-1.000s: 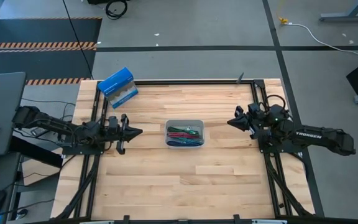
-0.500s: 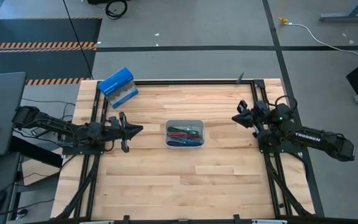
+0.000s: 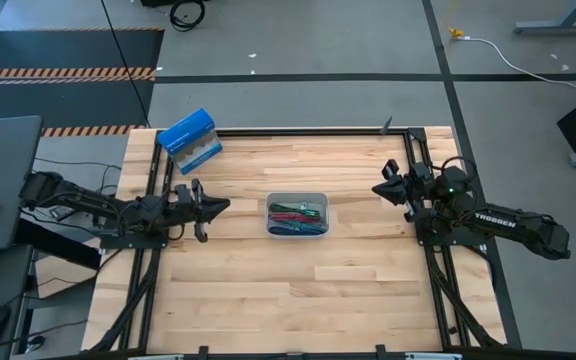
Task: Pick and place USB-C Cables
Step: Return to Home Position
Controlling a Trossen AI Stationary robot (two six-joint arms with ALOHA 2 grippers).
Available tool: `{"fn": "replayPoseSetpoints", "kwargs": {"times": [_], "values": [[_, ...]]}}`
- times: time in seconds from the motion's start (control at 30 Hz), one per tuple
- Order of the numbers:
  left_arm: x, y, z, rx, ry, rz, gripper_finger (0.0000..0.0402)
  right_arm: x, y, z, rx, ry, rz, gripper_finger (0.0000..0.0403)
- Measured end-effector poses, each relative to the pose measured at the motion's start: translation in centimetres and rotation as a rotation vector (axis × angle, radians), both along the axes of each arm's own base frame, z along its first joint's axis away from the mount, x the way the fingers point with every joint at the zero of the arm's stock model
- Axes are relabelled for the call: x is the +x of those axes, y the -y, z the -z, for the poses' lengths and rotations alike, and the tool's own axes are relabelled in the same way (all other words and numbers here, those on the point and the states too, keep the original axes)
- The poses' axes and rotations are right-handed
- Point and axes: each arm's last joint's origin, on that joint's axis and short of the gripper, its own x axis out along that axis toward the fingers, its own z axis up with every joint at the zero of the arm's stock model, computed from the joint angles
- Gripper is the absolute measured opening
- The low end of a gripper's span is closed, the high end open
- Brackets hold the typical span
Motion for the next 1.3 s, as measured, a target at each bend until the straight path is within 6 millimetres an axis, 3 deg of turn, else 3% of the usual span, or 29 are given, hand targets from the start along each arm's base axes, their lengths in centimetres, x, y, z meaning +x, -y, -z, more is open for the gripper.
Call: {"fn": "replayPoseSetpoints", "kwargs": {"times": [0.17,0.43,0.87,1.3], "values": [[0.0,-0.1,0.0,-0.025,0.008,0.018,0.0043,0.0,0.0,0.1,-0.015,-0.01,0.01,0.0011],[0.2,-0.2,0.2,-0.063,-0.006,0.278,0.0043,0.3,-0.1,0.8,0.006,-0.075,-0.024,0.0013],[0.3,-1.2,0.6,-0.077,-0.046,0.184,0.0043,1.5,-1.7,1.4,0.013,-0.117,-0.073,0.0011],[0.3,-1.2,0.7,-0.077,-0.046,0.184,0.0043,1.6,-1.7,1.5,0.039,-0.129,-0.086,0.0011]]}}
